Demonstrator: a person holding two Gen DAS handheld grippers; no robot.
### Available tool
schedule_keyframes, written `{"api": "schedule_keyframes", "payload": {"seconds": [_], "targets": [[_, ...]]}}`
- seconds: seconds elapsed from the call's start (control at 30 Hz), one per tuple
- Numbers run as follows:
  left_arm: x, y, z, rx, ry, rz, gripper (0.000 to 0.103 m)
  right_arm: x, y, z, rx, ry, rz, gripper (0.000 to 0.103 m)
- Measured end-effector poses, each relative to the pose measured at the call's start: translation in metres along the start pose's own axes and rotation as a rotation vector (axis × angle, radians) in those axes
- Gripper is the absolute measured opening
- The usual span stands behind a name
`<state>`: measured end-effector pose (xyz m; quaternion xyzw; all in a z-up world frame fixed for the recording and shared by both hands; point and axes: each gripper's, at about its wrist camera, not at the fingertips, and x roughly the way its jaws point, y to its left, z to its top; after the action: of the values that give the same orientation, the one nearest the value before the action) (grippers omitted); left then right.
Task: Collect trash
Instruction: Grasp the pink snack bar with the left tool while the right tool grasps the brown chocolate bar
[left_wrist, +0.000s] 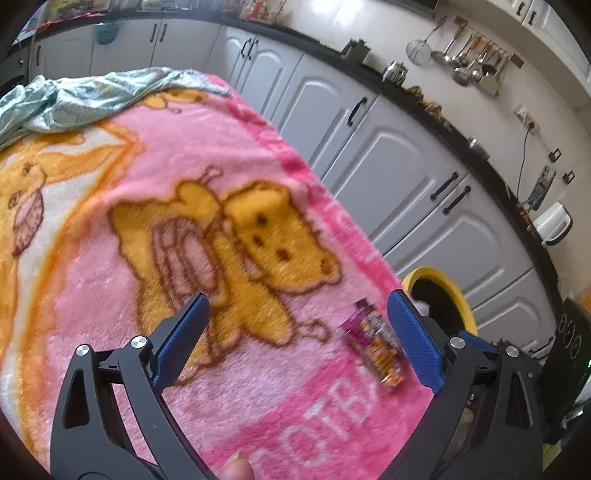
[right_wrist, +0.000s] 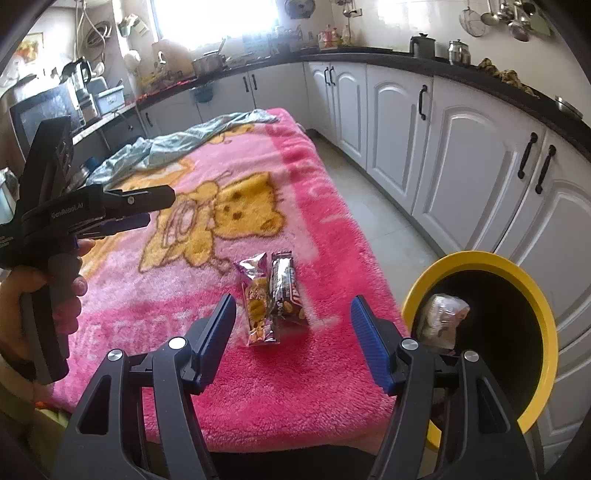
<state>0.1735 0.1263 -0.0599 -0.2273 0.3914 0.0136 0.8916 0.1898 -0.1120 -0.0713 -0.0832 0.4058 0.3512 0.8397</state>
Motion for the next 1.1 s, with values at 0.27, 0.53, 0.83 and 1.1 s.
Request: {"api": "schedule_keyframes", "payload": {"seconds": [0.27, 0.53, 0.83, 1.1], "targets": [[0.018, 0.002, -0.014, 0.008, 0.061, -0.025, 0.088, 0.021, 0.001, -0.001, -0.001, 0.040, 0.003, 0.060], [0.029, -0.003, -0.017, 0.004, 0.092, -0.059, 0.084, 0.032, 0.001, -0.001, -0.006, 0.063, 0.004, 0.053], [0.059, -0.013, -0.019, -0.085, 0.202, -0.235, 0.058, 0.055, -0.003, -0.003, 0.002, 0.110, 0.036, 0.028], [0.086, -0.031, -0.017, -0.080, 0.243, -0.233, 0.027, 0.054, -0.012, -0.005, 0.063, 0.101, 0.076, 0.021]]}}
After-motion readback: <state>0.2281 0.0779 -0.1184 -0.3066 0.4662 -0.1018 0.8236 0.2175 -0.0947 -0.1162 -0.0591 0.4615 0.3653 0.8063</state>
